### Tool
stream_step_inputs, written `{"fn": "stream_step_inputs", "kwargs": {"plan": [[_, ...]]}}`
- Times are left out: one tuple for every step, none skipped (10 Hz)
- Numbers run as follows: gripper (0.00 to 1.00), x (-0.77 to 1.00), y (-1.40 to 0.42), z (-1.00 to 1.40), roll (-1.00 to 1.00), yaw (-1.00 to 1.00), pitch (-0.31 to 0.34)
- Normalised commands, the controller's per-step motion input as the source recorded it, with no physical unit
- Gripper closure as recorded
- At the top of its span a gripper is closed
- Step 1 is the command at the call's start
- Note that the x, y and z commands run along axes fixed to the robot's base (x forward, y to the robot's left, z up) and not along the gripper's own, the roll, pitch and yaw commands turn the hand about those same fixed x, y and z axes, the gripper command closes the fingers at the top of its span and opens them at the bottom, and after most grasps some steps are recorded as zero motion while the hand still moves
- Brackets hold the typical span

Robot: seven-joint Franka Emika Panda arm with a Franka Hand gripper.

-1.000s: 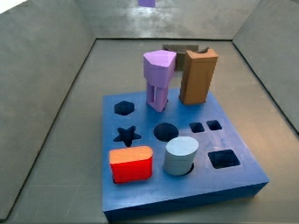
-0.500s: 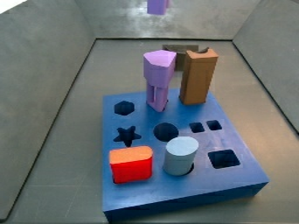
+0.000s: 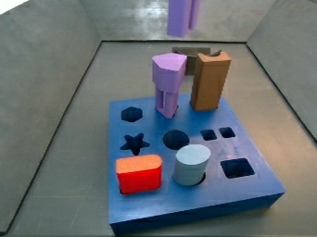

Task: Pick up the double-square object. Move to above the board. Insert the double-square object.
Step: Insert the double-square object.

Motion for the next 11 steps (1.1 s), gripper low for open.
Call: {"fn": "stream_step_inputs", "kwargs": {"plan": [[1.00,0.27,-0.14,-0.30,0.09,-0.77,0.000],[1.00,0.21,-0.13,-0.32,0.10,-0.82,-0.009],[1.00,0.21,-0.13,-0.35,0.12,-0.83,-0.020],[1.00,0.21,-0.13,-0.36,0.13,-0.83,-0.029],[1.00,0.22,-0.13,-0.37,0.13,-0.83,-0.029],[1.00,0.24,-0.14,-0.37,0.13,-0.81,-0.031],[1.00,0.27,-0.14,-0.37,0.13,-0.79,-0.031],[1.00,0.27,-0.14,-0.37,0.13,-0.78,-0.037],[1.00,0.27,-0.14,-0.37,0.13,-0.79,-0.037],[1.00,0.27,-0.14,-0.37,0.13,-0.79,-0.040],[1.00,0.29,-0.15,-0.37,0.14,-0.77,-0.037]]}}
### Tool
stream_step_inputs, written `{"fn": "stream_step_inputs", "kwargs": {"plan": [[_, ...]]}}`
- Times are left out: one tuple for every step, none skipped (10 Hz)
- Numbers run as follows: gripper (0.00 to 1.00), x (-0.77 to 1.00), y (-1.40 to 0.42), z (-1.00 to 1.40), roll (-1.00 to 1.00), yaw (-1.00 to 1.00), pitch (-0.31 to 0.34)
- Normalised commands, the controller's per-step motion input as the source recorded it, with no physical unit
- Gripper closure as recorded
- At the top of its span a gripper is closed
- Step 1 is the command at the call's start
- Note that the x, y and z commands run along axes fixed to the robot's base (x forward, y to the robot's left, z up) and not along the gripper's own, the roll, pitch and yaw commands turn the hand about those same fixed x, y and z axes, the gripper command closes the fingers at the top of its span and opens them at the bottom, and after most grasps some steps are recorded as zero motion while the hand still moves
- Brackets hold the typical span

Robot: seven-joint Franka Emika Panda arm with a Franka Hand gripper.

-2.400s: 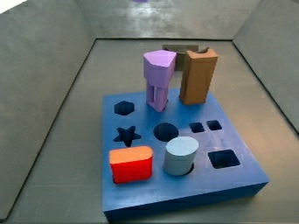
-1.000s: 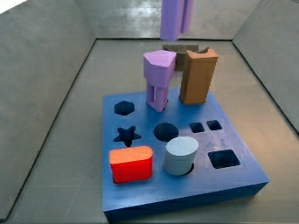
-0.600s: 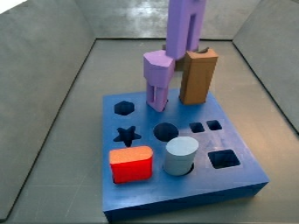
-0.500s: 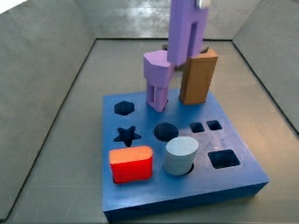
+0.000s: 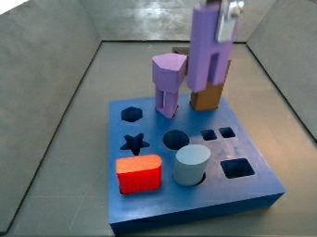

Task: Pick up the double-square object. Move to above the board. Insert the double-square object.
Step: Insert the double-square object.

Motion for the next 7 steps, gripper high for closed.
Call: {"fn": "stream_step_inputs", "kwargs": {"plan": [[1.00,0.28,-0.15,-0.39,0.15,-0.78,-0.049],[1.00,0.27,-0.15,-0.41,0.16,-0.79,-0.040],[1.00,0.24,-0.14,-0.40,0.15,-0.80,-0.026],[1.00,0.18,-0.13,-0.39,0.15,-0.85,-0.026],[1.00,0.20,-0.13,-0.39,0.15,-0.83,-0.009],[1.00,0.34,-0.17,-0.41,0.20,-0.63,0.000],[1.00,0.51,-0.25,-0.54,0.21,-0.39,0.094]]}}
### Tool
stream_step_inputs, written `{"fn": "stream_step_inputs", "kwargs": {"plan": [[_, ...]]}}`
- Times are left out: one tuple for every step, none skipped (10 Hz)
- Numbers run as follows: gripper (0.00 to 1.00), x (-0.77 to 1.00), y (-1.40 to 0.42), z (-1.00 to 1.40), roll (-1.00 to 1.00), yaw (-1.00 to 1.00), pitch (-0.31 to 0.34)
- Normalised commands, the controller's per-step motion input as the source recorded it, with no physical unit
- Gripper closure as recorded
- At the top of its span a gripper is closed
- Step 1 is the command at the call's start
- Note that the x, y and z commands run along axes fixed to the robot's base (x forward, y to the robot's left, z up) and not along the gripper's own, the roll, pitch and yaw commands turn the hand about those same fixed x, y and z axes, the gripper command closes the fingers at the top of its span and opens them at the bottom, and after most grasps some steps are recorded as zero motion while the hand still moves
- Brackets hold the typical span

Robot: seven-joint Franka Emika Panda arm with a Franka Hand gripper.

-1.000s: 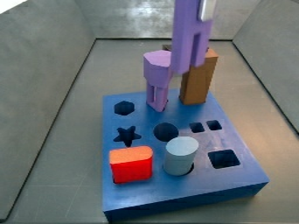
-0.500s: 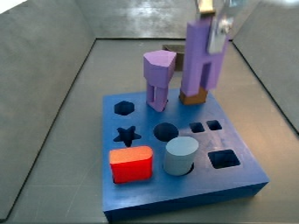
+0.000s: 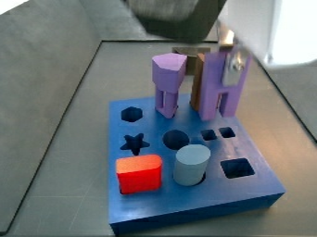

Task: Pick up the double-square object. Move to above the board. Insert the double-square object.
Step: Insert the double-square object.

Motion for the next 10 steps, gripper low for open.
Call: {"fn": "stream_step_inputs", "kwargs": {"plan": [[1.00,0.53,-0.29,-0.55,0.15,-0.31,0.151],[1.00,0.56,-0.31,-0.51,0.11,-0.26,0.209],[1.00,0.56,-0.31,-0.39,0.19,-0.18,0.311],[1.00,0.18,-0.06,-0.04,0.00,-0.22,0.009],[1.00,0.00,0.00,0.00,0.00,0.00,-0.057],[1.00,0.01,0.06,-0.02,0.00,0.00,0.000],[1.00,0.12,0.06,-0.13,0.00,0.22,0.054],[1.00,0.00,0.03,-0.16,-0.03,0.42,0.051],[1.00,0.00,0.00,-0.16,-0.07,0.41,0.074],[1.00,0.00,0.00,-0.17,-0.05,0.35,0.166]]}}
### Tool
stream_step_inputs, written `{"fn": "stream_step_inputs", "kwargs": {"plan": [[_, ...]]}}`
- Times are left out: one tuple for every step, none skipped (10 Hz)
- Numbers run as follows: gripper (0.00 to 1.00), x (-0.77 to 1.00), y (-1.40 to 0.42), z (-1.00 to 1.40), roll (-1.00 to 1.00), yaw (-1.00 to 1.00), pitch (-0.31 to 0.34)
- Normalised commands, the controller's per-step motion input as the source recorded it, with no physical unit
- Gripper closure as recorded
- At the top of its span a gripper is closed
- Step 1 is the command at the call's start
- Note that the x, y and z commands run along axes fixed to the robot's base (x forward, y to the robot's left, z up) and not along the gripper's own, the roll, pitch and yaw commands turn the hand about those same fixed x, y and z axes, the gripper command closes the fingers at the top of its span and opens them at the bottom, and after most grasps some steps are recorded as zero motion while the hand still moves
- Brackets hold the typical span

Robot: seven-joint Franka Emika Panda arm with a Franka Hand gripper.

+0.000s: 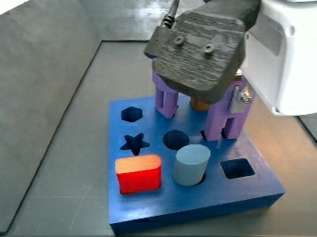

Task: Pick up the double-square object. Move to above the board. Insert the double-square object.
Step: Insert the double-square object.

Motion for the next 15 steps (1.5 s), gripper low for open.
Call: {"fn": "stream_step_inputs", "kwargs": {"plan": [[1.00,-0.07,0.00,-0.20,0.00,0.33,0.251],[1.00,-0.13,0.00,-0.20,0.03,0.33,0.326],[1.00,-0.10,0.00,-0.21,0.05,0.24,0.414],[1.00,0.00,0.00,-0.24,0.00,0.17,0.414],[1.00,0.00,0.00,-0.25,-0.07,0.09,0.249],[1.00,0.02,0.00,-0.19,-0.12,0.05,0.089],[1.00,0.22,0.00,-0.23,-0.03,0.01,0.100],[1.00,0.27,0.01,-0.25,0.00,0.00,0.071],[1.00,0.31,0.05,-0.19,0.00,-0.08,0.086],[1.00,0.33,0.04,-0.18,0.00,-0.16,0.077],[1.00,0.25,0.03,-0.18,0.00,-0.13,0.069],[1.00,0.10,0.10,-0.22,0.10,-0.12,0.129],[1.00,0.00,0.08,-0.29,0.10,-0.07,0.149],[1.00,0.00,0.03,-0.37,0.07,-0.03,0.089],[1.00,0.00,0.00,-0.31,0.02,-0.01,0.071]]}}
